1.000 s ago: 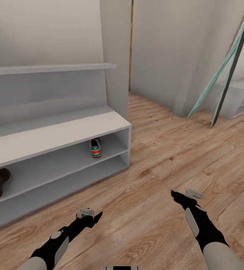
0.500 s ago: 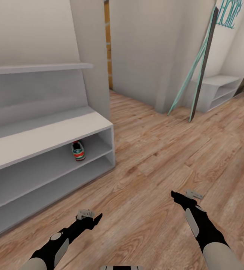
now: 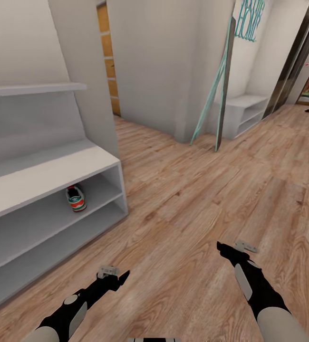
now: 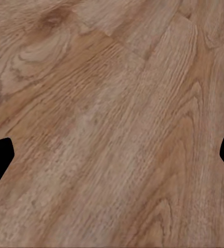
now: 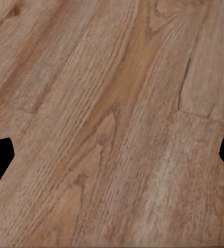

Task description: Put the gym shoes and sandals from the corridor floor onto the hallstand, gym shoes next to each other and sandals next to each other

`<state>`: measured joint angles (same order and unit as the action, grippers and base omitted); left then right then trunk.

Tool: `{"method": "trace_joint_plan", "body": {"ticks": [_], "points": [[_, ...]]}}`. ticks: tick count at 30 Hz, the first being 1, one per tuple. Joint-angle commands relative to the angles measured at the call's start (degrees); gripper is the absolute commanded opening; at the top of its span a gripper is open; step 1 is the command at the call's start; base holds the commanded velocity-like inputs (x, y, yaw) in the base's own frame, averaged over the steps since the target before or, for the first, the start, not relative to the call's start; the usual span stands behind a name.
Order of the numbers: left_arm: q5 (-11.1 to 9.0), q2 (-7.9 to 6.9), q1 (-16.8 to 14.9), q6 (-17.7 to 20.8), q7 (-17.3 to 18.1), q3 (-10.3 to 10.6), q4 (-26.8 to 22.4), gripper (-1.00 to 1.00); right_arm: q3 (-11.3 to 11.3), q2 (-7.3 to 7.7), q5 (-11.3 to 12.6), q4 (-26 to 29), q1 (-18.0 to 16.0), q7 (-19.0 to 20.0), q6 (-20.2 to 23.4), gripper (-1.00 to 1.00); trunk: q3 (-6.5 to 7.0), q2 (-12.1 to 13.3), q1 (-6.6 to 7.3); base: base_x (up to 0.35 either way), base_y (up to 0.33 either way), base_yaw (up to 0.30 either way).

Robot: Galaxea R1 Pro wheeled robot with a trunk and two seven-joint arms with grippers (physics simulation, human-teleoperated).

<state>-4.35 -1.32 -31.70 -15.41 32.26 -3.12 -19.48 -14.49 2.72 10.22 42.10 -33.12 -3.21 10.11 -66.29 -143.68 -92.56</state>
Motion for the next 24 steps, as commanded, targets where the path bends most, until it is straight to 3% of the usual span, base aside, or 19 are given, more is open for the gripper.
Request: {"method": "trace_joint_plan", "body": {"ticks": [1, 24], "points": [[-0.4, 0.0, 0.0, 0.1, 0.5, -0.2, 0.1, 1.0, 0.1, 0.0, 0.6, 0.1, 0.0, -0.3, 0.3, 1.0, -0.07, 0.0, 0.01, 0.0, 0.0, -0.292], [-0.4, 0.0, 0.0, 0.1, 0.4, -0.2, 0.1, 1.0, 0.1, 0.0, 0.7, 0.1, 0.0, -0.3, 0.3, 1.0, 3.89, 0.2, 0.53, 0.0, 0.0, -0.292]]}}
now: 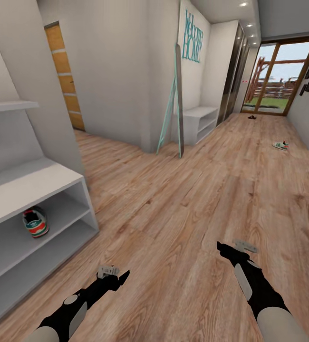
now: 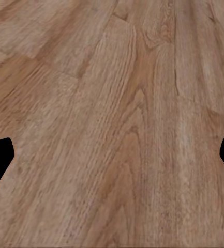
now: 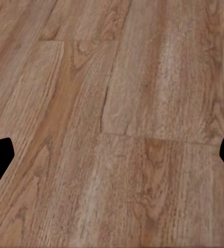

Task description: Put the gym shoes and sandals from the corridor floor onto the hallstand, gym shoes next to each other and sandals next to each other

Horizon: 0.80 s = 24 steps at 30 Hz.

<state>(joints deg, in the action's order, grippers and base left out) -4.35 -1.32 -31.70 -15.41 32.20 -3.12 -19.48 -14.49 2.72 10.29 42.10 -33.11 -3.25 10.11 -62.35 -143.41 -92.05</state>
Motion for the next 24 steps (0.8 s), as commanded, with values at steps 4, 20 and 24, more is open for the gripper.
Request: {"method": "trace_joint_plan", "body": {"ticks": [4, 20, 24], "points": [[-0.4, 0.0, 0.0, 0.1, 0.5, -0.2, 0.1, 1.0, 0.1, 0.0, 0.6, 0.1, 0.0, -0.3, 0.3, 1.0, -0.13, 0.0, 0.01, 0.0, 0.0, -0.292], [-0.4, 0.0, 0.0, 0.1, 0.5, -0.2, 0.1, 1.0, 0.1, 0.0, 0.6, 0.1, 0.0, -0.3, 0.3, 1.0, -0.38, 0.0, 0.01, 0.14, 0.0, -0.292], [-0.4, 0.0, 0.0, 0.1, 0.5, -0.2, 0.1, 1.0, 0.1, 0.0, 0.6, 0.1, 0.0, -0.3, 0.3, 1.0, -0.39, 0.0, 0.01, 0.339, 0.0, -0.222]]}}
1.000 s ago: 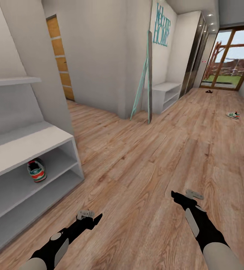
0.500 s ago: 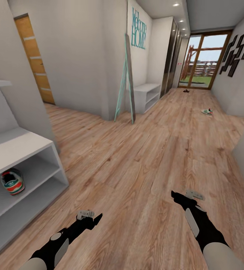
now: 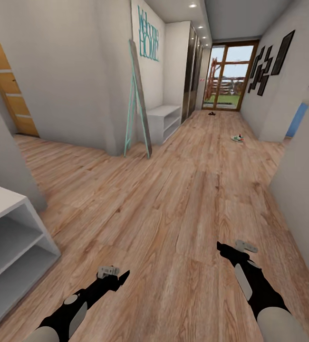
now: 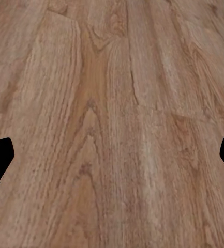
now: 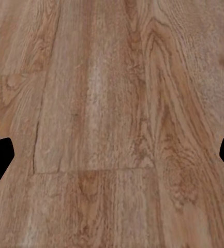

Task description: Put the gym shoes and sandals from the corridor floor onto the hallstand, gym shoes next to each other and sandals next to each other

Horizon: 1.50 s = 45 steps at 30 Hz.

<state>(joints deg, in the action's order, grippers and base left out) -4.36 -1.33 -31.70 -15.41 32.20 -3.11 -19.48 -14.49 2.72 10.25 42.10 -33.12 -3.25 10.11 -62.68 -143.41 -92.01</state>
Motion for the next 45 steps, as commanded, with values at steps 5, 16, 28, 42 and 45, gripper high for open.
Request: {"method": "trace_joint_plan", "body": {"ticks": [5, 16, 28, 42, 45], "points": [[-0.4, 0.01, 0.0, 0.1, 0.5, -0.2, 0.1, 1.0, 0.1, 0.01, 0.5, 0.1, 0.0, -0.3, 0.2, 1.0, -0.05, 0.0, -0.02, 0.344, 0.0, -0.065], [-0.4, 0.01, 0.0, 0.1, 0.5, -0.3, 0.1, 1.0, 0.1, 0.01, 0.5, 0.1, 0.0, -0.3, 0.3, 1.0, -0.05, 0.0, -0.02, 0.346, 0.0, -0.004], [-0.4, 0.01, 0.0, 0.1, 0.5, -0.2, 0.1, 1.0, 0.1, 0.01, 0.5, 0.2, 0.0, -0.3, 0.3, 1.0, -0.05, 0.0, -0.02, 0.346, 0.0, -0.062], [-0.4, 0.01, 0.0, 0.1, 0.5, -0.2, 0.1, 1.0, 0.1, 0.01, 0.5, 0.2, 0.0, -0.3, 0.3, 1.0, -0.05, 0.0, -0.02, 0.346, 0.0, -0.243], [-0.4, 0.01, 0.0, 0.1, 0.5, -0.3, 0.1, 1.0, 0.1, 0.01, 0.5, 0.2, 0.0, -0.3, 0.3, 1.0, -0.05, 0.0, -0.02, 0.346, 0.0, -0.25]]}}
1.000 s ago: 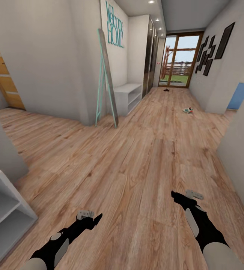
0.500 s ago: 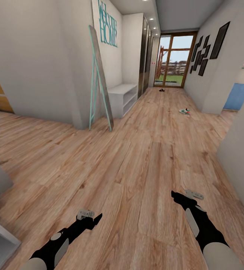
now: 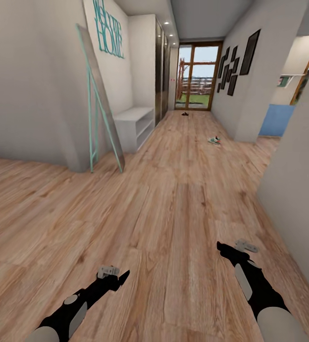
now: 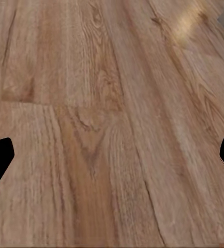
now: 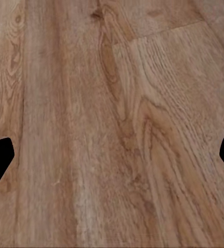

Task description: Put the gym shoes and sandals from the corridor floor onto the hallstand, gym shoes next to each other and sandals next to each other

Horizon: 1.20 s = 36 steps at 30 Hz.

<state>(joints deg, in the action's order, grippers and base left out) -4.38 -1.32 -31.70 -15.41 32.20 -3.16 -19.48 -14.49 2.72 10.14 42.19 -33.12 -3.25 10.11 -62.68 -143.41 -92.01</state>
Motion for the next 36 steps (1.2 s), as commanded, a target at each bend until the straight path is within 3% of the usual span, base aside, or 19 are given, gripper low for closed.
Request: {"method": "trace_joint_plan", "body": {"ticks": [1, 14, 18, 27, 36], "points": [[-0.4, 0.0, 0.0, 0.1, 0.5, -0.2, 0.1, 1.0, 0.1, 0.0, 0.6, 0.1, 0.0, -0.3, 0.3, 1.0, -0.05, 0.0, -0.02, 0.346, 0.0, -0.25], [-0.5, -0.13, 0.0, 0.1, 0.0, -0.3, 0.1, 1.0, 0.1, 0.0, 0.6, 0.1, 0.0, -0.3, 0.3, 1.0, -0.05, 0.0, -0.02, 0.346, 0.0, -0.061], [-0.5, -0.27, 0.0, 0.1, -2.6, -0.4, 0.1, 1.0, 0.2, 0.0, 0.6, 0.1, 0.0, -0.3, 0.3, 1.0, -0.05, 0.0, -0.02, 0.346, 0.0, -0.001], [-0.5, -0.18, 0.0, 0.0, -13.0, -0.4, 0.1, 1.0, 0.2, 0.0, 0.6, 0.1, 0.0, -0.3, 0.3, 1.0, -0.05, 0.0, -0.02, 0.346, 0.0, 0.0], [-0.5, -0.08, 0.0, 0.0, -15.0, -0.4, -0.3, 1.0, 0.2, 0.0, 0.5, 0.1, 0.0, -0.3, 0.3, 1.0, -0.05, 0.0, -0.02, 0.346, 0.0, 0.0]]}}
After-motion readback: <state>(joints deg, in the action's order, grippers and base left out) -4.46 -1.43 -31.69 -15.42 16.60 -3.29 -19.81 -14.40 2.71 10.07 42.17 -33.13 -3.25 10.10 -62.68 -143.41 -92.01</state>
